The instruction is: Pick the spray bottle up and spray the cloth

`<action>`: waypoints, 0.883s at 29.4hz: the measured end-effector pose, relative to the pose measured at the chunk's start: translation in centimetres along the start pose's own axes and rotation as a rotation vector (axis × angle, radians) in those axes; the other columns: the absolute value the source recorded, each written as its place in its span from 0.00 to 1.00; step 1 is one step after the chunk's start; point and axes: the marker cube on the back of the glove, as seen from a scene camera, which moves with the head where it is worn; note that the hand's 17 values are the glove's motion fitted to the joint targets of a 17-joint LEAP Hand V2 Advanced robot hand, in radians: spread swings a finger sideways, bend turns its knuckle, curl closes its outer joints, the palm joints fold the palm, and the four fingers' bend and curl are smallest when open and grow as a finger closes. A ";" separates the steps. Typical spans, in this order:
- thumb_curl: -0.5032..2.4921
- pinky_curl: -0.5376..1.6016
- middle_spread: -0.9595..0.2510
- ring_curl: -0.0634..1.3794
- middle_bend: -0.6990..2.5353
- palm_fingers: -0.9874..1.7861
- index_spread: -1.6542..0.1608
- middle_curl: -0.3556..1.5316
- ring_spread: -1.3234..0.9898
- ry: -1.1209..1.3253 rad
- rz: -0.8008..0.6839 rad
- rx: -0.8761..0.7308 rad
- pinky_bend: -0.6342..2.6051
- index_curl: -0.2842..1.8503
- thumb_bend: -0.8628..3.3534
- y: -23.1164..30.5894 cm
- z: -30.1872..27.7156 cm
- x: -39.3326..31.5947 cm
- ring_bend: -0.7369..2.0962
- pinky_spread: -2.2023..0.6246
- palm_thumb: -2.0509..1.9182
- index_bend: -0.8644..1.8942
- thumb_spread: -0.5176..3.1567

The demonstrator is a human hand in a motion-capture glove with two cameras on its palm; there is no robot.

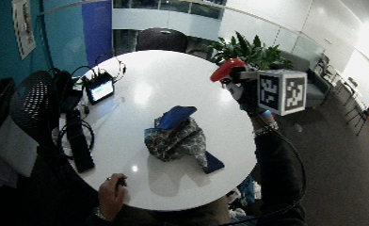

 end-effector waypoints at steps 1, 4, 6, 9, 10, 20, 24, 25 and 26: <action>0.35 0.46 0.62 0.39 0.40 0.85 0.76 0.49 0.50 0.012 -0.043 -0.010 0.39 0.38 0.20 -0.2 0.2 -0.6 0.53 0.69 0.72 0.41 0.39; 0.35 0.46 0.62 0.39 0.40 0.85 0.76 0.49 0.50 0.023 -0.144 -0.033 0.39 0.38 0.20 -0.4 1.0 -2.0 0.54 0.69 0.72 0.40 0.39; 0.36 0.46 0.62 0.39 0.40 0.85 0.76 0.49 0.50 0.042 -0.200 -0.051 0.39 0.38 0.20 -0.4 1.4 -2.9 0.54 0.69 0.72 0.40 0.38; 0.36 0.46 0.62 0.39 0.40 0.85 0.76 0.49 0.50 0.107 -0.298 -0.066 0.39 0.39 0.20 -0.4 1.8 -4.4 0.54 0.68 0.72 0.40 0.38; 0.36 0.46 0.62 0.39 0.40 0.85 0.76 0.49 0.50 0.130 -0.332 -0.063 0.39 0.39 0.20 -0.4 2.1 -4.9 0.54 0.68 0.72 0.40 0.38; 0.37 0.46 0.62 0.39 0.40 0.85 0.76 0.49 0.50 0.162 -0.567 -0.083 0.39 0.40 0.20 3.2 5.8 -10.7 0.54 0.68 0.72 0.40 0.37; 0.37 0.46 0.62 0.39 0.40 0.85 0.76 0.49 0.50 0.216 -0.644 -0.140 0.39 0.40 0.20 5.1 6.9 -11.4 0.54 0.68 0.72 0.40 0.36; 0.38 0.46 0.62 0.39 0.40 0.85 0.76 0.49 0.50 0.228 -0.654 -0.152 0.39 0.40 0.20 5.3 7.1 -11.4 0.54 0.68 0.72 0.40 0.36; 0.38 0.46 0.62 0.39 0.40 0.85 0.76 0.49 0.50 0.236 -0.659 -0.161 0.39 0.40 0.20 5.5 7.2 -11.4 0.54 0.68 0.72 0.40 0.36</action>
